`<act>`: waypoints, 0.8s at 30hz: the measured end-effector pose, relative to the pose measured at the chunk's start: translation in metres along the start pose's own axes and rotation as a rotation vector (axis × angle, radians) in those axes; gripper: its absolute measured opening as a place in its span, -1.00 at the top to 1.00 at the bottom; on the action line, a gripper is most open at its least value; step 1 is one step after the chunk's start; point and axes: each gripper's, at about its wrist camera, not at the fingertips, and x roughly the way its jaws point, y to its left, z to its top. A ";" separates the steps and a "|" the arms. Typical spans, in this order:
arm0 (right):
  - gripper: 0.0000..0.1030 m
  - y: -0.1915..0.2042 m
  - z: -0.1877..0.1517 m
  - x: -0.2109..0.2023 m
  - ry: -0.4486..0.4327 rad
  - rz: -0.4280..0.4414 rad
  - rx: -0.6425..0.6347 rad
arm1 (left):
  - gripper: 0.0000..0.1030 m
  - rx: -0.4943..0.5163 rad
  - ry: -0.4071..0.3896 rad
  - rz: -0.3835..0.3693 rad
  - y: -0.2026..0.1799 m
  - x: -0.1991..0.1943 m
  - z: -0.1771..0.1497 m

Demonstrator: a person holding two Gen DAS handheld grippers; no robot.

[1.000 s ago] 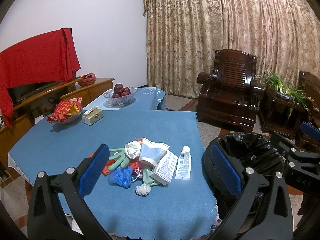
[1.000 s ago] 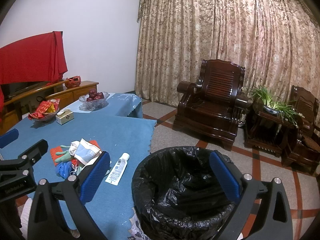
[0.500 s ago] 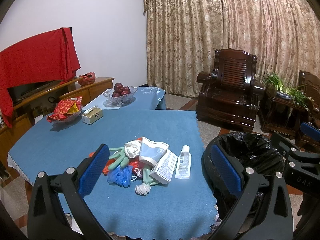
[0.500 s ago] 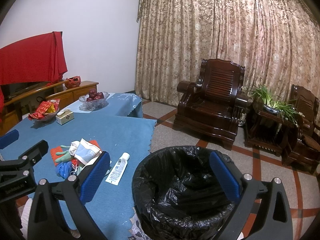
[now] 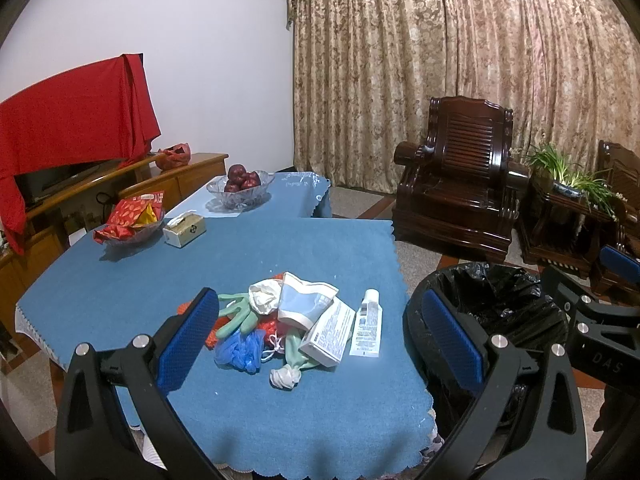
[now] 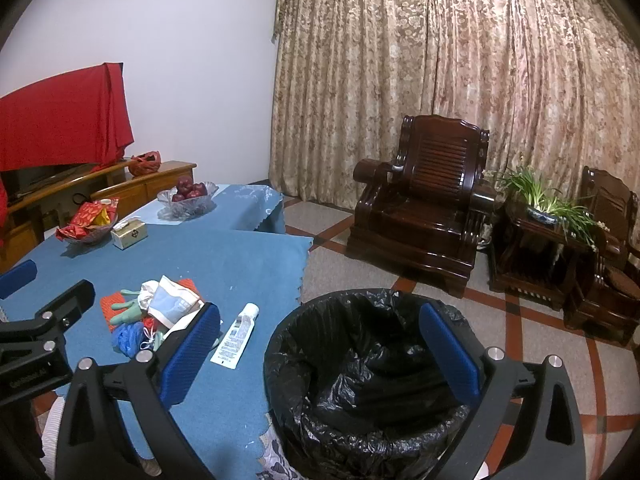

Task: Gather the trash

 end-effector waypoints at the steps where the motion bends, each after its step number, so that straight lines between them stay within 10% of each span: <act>1: -0.89 0.001 -0.001 0.001 0.000 0.000 -0.001 | -0.91 0.000 0.000 0.000 0.000 0.000 0.000; 24: -0.81 0.063 -0.015 0.055 0.049 0.185 -0.047 | -0.91 -0.057 0.048 0.111 0.066 0.056 -0.039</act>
